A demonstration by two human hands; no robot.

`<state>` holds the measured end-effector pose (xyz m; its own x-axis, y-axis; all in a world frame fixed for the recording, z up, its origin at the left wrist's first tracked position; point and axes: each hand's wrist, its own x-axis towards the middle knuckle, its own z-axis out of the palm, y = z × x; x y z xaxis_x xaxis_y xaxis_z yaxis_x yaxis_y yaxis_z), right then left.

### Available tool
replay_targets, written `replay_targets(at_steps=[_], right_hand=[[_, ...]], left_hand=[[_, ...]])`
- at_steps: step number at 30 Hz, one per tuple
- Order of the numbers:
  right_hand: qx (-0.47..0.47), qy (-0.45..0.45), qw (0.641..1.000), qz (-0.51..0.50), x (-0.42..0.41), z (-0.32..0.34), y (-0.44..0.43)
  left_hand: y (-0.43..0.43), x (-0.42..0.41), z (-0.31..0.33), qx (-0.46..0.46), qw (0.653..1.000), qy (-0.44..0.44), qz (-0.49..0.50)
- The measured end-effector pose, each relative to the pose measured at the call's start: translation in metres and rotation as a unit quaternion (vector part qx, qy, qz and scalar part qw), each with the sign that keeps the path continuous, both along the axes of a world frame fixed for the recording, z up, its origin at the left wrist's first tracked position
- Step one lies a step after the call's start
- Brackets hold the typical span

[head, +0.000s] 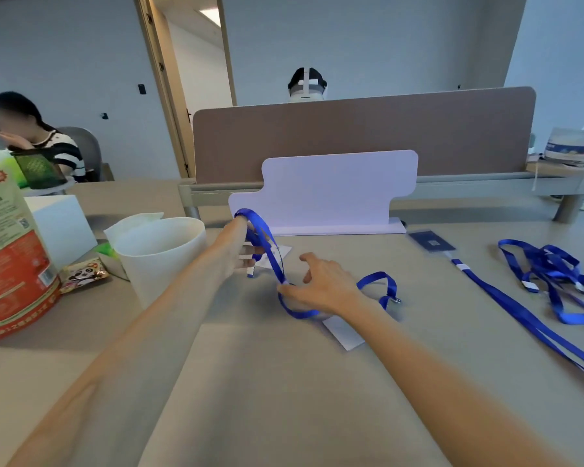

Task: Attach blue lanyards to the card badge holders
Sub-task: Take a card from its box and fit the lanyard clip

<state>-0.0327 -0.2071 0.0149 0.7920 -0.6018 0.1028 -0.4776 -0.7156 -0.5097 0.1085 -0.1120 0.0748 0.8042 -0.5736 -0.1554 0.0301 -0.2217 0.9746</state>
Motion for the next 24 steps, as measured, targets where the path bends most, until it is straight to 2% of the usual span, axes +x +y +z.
replay_targets(at_steps=[2,4,6,8,12,15,17,19,21,24], right_hand=[[0.119,-0.091,0.989,0.003,0.017,0.011,0.002],[0.203,-0.140,0.969,0.027,0.031,0.018,0.006],[0.176,-0.141,0.973,0.052,0.044,0.023,0.006],[0.150,-0.156,0.976,0.033,0.058,0.026,0.001],[0.181,-0.179,0.967,-0.023,0.077,0.034,-0.022],[0.174,-0.097,0.979,-0.039,0.078,0.031,-0.042],[0.119,-0.025,0.992,-0.039,0.067,0.025,-0.056],[0.060,0.002,0.998,-0.028,0.046,0.023,-0.064],[0.027,-0.014,0.999,-0.017,0.019,0.021,-0.069],[0.008,-0.066,0.997,-0.040,-0.026,0.013,-0.066]], left_hand=[[0.000,0.004,0.004,0.004,1.000,0.023,0.002],[-0.001,0.008,0.005,0.010,1.000,0.026,0.009],[-0.004,0.010,0.005,0.015,1.000,0.008,0.002],[-0.009,0.013,0.005,0.014,1.000,-0.022,0.007],[-0.021,0.026,-0.008,0.002,0.999,-0.045,0.019],[-0.029,0.031,-0.021,0.042,0.997,-0.056,-0.008],[-0.030,0.031,-0.027,0.080,0.993,-0.082,-0.036],[-0.026,0.027,-0.028,0.130,0.976,-0.160,-0.065],[-0.019,0.014,-0.030,0.159,0.948,-0.264,-0.084],[-0.005,-0.018,-0.045,0.137,0.914,-0.364,-0.118]])
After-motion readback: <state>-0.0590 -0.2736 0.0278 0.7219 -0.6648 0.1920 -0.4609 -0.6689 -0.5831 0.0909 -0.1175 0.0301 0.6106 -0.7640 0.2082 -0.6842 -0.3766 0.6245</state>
